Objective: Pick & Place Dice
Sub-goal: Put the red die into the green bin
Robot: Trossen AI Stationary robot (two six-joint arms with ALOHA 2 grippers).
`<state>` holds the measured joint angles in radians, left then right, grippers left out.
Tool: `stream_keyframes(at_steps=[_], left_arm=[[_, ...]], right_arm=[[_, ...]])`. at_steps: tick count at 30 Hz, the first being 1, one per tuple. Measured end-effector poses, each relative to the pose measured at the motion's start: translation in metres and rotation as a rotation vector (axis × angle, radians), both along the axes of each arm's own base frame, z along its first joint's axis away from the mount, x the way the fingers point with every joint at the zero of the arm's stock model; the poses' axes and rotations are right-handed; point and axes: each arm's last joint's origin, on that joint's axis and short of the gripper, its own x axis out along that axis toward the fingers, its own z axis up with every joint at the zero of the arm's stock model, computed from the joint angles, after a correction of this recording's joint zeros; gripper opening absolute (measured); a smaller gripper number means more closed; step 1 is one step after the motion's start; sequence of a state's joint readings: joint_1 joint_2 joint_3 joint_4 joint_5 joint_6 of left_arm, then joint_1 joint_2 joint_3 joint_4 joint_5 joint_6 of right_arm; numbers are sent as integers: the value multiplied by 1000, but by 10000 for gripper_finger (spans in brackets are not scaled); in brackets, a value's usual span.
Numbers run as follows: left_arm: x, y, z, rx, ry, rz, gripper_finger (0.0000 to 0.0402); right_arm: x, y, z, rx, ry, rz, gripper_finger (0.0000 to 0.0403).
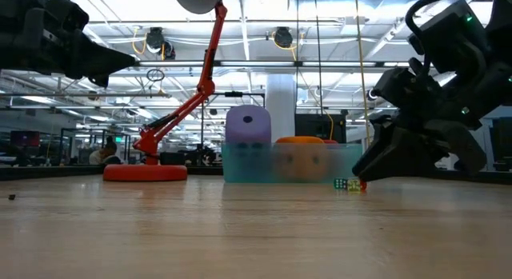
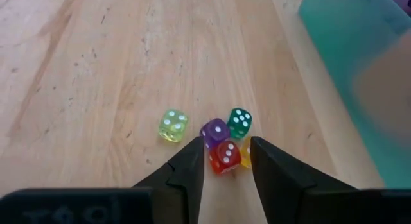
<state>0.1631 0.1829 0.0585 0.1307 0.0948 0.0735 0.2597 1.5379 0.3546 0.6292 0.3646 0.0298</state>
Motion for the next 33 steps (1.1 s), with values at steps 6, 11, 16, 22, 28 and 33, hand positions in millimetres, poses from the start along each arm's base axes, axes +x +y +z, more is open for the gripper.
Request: stream_keyframes(at_steps=[6,11,16,22,28,33], left_arm=[[0,0,0,0,-1,0,33],[0,0,0,0,-1,0,33],[0,0,0,0,-1,0,33],[0,0,0,0,-2,0,33],[0,0,0,0,-2,0,33],[0,0,0,0,-2,0,33]], right_arm=[[0,-3,0,16,3,-19,116],[0,-2,-1,15,17,-4,116],[0,-4,-2,42,29,13,113],[0,-9,-3,39,45,-13,99],[0,-9,-3,55,43,4,96],[1,-9,-2,58,29,4,96]])
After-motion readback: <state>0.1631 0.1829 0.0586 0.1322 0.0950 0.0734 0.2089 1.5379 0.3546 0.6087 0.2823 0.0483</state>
